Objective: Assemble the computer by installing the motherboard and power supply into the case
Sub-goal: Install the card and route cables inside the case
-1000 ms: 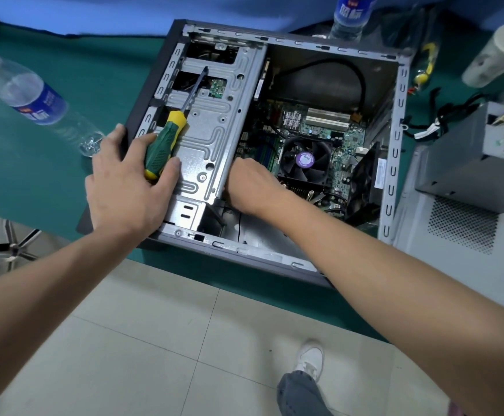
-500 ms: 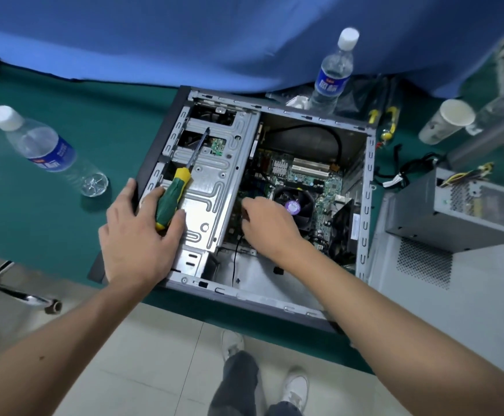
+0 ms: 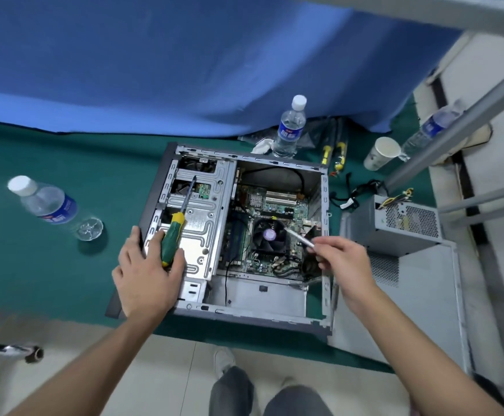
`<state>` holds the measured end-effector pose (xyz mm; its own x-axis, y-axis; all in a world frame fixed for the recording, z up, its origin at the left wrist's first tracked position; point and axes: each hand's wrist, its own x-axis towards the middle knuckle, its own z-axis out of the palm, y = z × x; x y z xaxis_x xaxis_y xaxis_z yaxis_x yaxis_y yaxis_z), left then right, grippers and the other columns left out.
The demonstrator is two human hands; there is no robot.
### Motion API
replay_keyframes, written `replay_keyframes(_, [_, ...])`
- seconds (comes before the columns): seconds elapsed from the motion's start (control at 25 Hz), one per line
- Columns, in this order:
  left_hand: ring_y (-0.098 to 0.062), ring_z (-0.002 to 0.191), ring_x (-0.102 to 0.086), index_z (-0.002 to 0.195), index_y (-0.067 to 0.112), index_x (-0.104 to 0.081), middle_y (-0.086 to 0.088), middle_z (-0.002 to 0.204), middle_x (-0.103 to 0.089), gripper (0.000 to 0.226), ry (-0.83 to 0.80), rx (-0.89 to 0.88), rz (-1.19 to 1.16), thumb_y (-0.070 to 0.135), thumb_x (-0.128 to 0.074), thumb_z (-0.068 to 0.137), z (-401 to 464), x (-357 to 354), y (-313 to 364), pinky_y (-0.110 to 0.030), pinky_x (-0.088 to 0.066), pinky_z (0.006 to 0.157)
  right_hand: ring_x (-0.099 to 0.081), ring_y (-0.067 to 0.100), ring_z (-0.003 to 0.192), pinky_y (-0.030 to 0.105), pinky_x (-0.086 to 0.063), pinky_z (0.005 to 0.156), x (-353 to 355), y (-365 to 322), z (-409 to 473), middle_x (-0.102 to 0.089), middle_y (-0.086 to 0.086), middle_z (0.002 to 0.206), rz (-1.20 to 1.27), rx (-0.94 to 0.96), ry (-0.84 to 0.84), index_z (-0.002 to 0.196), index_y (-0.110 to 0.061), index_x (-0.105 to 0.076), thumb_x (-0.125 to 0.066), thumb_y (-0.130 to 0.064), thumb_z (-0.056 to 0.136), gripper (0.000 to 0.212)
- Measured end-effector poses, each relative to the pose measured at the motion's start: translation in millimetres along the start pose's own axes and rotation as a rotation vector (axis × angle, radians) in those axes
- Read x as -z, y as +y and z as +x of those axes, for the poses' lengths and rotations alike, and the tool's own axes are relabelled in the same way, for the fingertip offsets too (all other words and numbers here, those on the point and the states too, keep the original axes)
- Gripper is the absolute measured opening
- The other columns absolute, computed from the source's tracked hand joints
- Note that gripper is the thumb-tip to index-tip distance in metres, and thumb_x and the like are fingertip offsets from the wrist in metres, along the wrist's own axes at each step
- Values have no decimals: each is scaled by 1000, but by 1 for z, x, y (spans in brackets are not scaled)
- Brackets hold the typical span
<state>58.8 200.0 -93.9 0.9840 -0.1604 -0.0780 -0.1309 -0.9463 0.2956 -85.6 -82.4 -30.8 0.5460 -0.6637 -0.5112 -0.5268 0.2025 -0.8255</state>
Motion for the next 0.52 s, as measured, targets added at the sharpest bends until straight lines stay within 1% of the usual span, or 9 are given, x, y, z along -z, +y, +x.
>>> replay_keyframes(0.04, [-31,143,-23,144,27,-42,-11,160,-22,57,-5,2,-11,54,-49,95,-2,1,1,-55,-27,108,-60,10,68,24,-52,64,11,2,-3,-73,17,92,113,-51,8,96,-8,-74,-65,-2,88,13])
replay_keyframes(0.12, [-31,143,-24,145,26,-42,-10,160,-23,59,-1,5,-25,54,-51,94,-4,1,1,-54,-27,108,-64,15,73,24,-57,67,30,9,-5,-70,23,97,326,-127,47,99,0,-70,-63,4,87,14])
replay_keyframes(0.24, [-30,143,-25,145,23,-42,-10,159,-25,64,9,2,-48,55,-56,91,-2,6,-3,-55,-28,109,-64,17,79,24,-57,68,44,29,-4,-66,16,95,668,-290,96,109,4,-63,-59,3,90,19])
replay_keyframes(0.32, [-30,144,-25,146,22,-42,-10,159,-26,65,6,-8,-70,54,-58,91,-1,9,-2,-56,-26,111,-60,15,77,26,-53,72,49,47,-3,-66,10,92,800,-397,108,115,3,-61,-57,-3,93,23])
replay_keyframes(0.4, [-30,145,-23,146,22,-41,-12,158,-27,66,18,4,-81,55,-55,90,-4,14,1,-56,-19,116,-57,13,76,28,-49,74,54,65,-2,-67,8,95,810,-478,115,117,-1,-60,-59,-5,94,24])
replay_keyframes(0.44, [-30,146,-22,145,21,-42,-14,157,-28,67,37,6,-73,56,-51,89,-5,16,3,-55,-13,118,-58,14,81,29,-50,77,55,74,-1,-67,8,100,780,-499,123,117,-1,-60,-60,-4,92,25])
replay_keyframes(0.52, [-30,148,-17,143,19,-44,-17,156,-27,66,94,-49,-31,53,-46,87,-10,20,10,-54,-4,119,-61,19,99,33,-51,95,57,93,3,-65,11,111,615,-511,143,119,-1,-60,-65,3,88,32])
